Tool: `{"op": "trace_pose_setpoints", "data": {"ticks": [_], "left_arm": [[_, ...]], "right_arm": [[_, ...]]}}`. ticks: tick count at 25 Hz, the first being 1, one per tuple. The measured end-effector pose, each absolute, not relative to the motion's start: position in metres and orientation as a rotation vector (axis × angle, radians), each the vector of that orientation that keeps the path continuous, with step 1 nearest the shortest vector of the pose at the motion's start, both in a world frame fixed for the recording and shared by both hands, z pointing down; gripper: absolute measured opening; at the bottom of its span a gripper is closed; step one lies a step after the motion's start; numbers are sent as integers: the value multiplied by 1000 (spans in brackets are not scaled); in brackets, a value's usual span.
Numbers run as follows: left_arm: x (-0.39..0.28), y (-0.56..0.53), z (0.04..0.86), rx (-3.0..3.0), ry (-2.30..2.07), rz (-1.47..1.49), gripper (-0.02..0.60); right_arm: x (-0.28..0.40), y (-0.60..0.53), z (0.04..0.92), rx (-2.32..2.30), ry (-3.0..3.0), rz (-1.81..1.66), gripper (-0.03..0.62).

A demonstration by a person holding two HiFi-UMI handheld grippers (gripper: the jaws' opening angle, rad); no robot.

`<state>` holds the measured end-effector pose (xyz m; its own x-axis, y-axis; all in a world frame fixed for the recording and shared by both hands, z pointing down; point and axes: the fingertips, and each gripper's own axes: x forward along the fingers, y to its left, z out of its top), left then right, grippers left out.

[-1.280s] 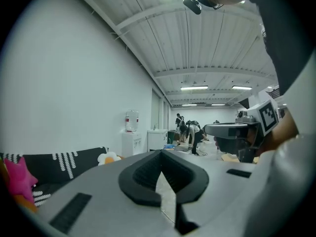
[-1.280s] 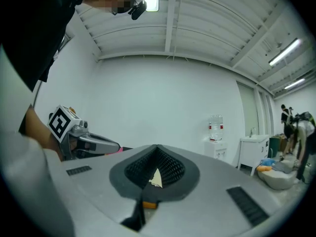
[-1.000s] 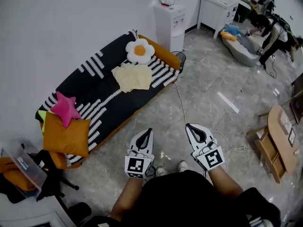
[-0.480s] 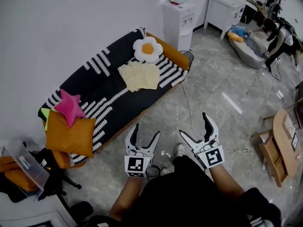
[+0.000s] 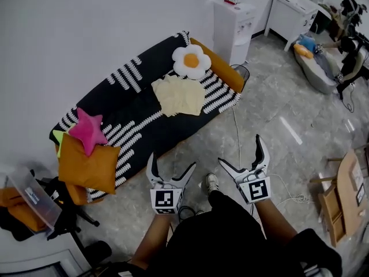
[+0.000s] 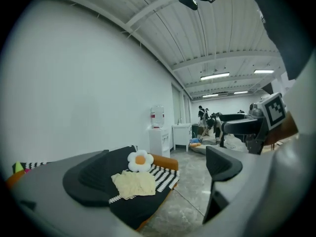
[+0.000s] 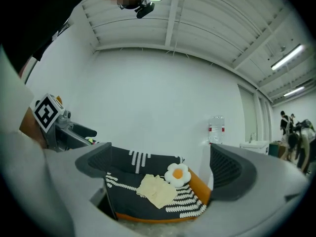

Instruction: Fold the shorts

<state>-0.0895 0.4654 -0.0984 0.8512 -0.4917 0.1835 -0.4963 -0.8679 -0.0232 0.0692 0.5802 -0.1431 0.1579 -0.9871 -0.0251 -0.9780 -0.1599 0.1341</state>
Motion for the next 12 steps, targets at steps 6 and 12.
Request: {"op": "trace_pose_setpoints", "data": {"ticks": [6,12], "left_arm": [[-57,420,-81,2984,-879,404,594],[-39,391,-54,2953,-925,564,594]], "right_arm": [[113,529,-123,2156,-1980,-221,592],[149,492,-103,2041,-2004,-197,592]]}}
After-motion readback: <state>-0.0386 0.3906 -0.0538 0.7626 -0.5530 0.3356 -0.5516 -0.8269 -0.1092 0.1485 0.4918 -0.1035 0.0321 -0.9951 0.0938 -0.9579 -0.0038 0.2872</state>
